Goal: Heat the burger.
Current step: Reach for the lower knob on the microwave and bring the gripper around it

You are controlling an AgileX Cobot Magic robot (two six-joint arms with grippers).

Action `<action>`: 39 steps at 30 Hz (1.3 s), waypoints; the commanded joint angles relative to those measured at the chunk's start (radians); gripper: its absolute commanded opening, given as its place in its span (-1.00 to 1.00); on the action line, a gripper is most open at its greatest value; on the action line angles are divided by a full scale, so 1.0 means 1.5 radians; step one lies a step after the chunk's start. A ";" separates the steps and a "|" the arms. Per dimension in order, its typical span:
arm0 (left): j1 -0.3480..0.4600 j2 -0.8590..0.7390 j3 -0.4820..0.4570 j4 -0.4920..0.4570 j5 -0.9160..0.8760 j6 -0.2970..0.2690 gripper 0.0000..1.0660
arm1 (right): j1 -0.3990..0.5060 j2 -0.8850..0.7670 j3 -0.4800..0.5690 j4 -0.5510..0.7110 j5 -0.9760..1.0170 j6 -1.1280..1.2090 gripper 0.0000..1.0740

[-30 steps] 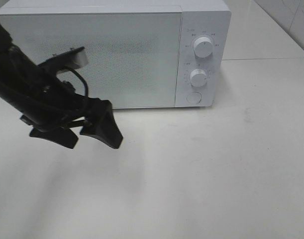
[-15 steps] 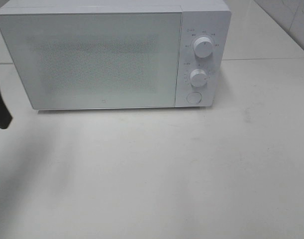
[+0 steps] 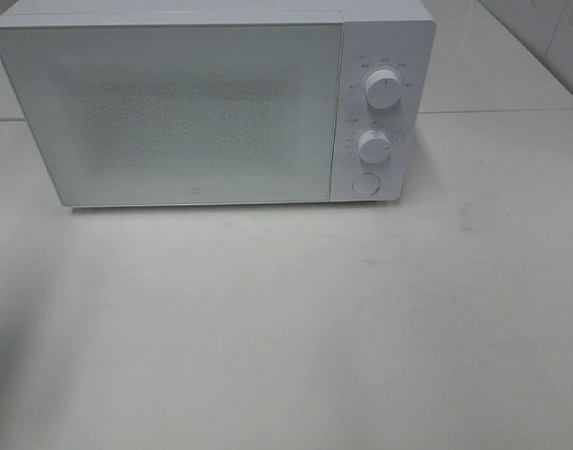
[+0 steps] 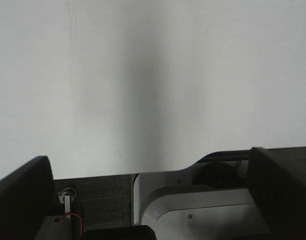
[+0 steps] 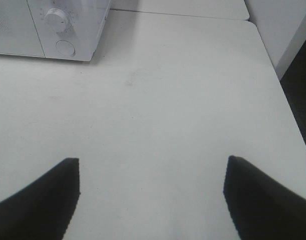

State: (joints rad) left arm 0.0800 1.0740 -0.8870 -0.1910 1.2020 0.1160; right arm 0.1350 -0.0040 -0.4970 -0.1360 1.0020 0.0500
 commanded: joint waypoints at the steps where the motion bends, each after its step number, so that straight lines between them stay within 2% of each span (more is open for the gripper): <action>1: 0.002 -0.047 0.038 0.007 0.004 -0.003 0.87 | -0.004 -0.018 0.002 0.000 -0.005 0.004 0.42; 2: 0.002 -0.091 0.065 0.011 0.001 -0.003 0.87 | -0.004 -0.018 0.002 0.000 -0.005 0.004 0.42; 4: 0.002 -0.108 0.076 0.013 -0.002 -0.003 0.87 | -0.004 -0.018 0.002 0.000 -0.005 0.004 0.42; 7: 0.002 -0.195 0.122 0.012 -0.018 -0.003 0.87 | -0.004 -0.018 0.002 0.000 -0.005 0.004 0.42; 14: 0.002 -0.334 0.166 0.013 -0.039 0.001 0.87 | -0.004 -0.018 0.002 0.000 -0.005 0.004 0.42; 16: 0.002 -0.409 0.188 0.019 -0.039 0.001 0.87 | -0.004 -0.018 0.002 0.000 -0.005 0.004 0.42; 17: 0.002 -0.409 0.188 0.019 -0.039 0.001 0.87 | -0.004 -0.018 0.002 0.000 -0.005 0.004 0.42; 19: 0.002 -0.515 0.214 0.021 -0.041 0.001 0.87 | -0.004 -0.018 0.002 0.000 -0.005 0.004 0.42; 25: 0.002 -0.605 0.230 0.029 -0.065 0.001 0.87 | -0.004 -0.018 0.002 0.000 -0.005 0.004 0.42; 30: 0.002 -0.740 0.246 0.028 -0.085 -0.001 0.87 | -0.004 -0.018 0.002 0.000 -0.005 0.004 0.42; 39: 0.002 -0.736 0.246 0.024 -0.085 -0.001 0.87 | -0.004 -0.015 0.002 0.000 -0.005 0.004 0.42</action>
State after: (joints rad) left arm 0.0800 -0.0040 -0.5180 -0.1510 1.0860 0.1180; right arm 0.1350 -0.0040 -0.4970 -0.1360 1.0020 0.0500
